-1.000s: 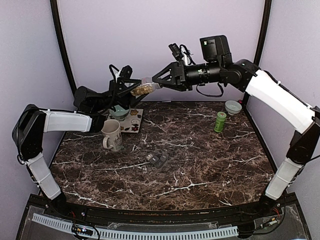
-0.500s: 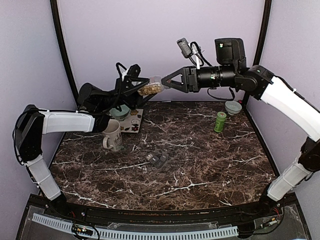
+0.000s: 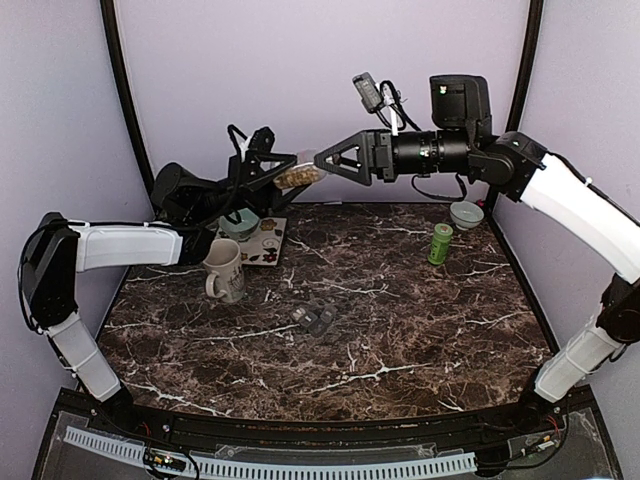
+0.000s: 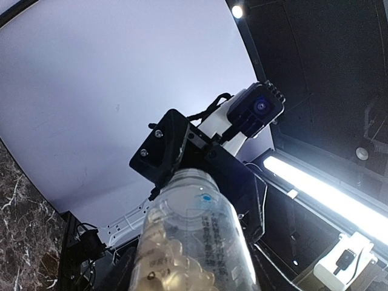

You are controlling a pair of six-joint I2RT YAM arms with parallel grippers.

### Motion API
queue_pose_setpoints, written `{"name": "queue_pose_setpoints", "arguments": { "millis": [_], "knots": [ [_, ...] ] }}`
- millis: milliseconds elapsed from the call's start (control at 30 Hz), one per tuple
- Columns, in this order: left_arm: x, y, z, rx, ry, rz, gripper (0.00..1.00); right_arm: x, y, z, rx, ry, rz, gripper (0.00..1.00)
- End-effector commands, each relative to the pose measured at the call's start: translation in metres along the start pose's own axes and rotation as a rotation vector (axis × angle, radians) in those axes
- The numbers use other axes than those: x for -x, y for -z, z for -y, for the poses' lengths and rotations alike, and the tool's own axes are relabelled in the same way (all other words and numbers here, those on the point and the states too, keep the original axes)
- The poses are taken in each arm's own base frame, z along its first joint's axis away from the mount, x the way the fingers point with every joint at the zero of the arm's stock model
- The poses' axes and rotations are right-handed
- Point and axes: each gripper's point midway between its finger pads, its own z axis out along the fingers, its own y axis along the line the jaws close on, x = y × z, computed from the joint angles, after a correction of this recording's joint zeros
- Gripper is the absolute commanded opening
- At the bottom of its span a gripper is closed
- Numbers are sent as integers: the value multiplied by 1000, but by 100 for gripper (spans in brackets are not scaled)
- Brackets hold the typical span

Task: Sort the pills into containers
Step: Unscrew the lid of the pill bottle.

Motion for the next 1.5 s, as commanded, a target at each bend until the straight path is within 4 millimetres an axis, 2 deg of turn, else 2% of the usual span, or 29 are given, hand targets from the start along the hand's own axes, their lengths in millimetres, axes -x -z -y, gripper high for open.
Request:
{"name": "queue_pose_setpoints", "arguments": {
  "millis": [0,167,300,500,733,1067,1233,1467],
  "knots": [
    [-5,2,9,-6,-91,-11,0,25,15,-16,21,-74,81,84],
    [-3,-1,7,-43,-121,-28,0,11,20,21,-141,-295,81,84],
    [-2,-4,4,-49,-139,-51,0,-2,24,44,-161,-481,90,85],
    [-1,-5,-1,-49,-149,-51,0,-3,27,50,-161,-618,92,84],
    [-3,-6,-6,-1,-174,-71,0,2,24,38,-86,-722,87,79],
    [-4,-5,-6,20,-191,-66,0,-8,18,30,-72,-759,37,73],
    [-3,-6,-4,14,-195,-65,0,-21,15,32,-89,-774,13,72],
    [-3,-7,-5,16,-194,-61,0,-25,13,32,-89,-778,5,69]
  ]
}}
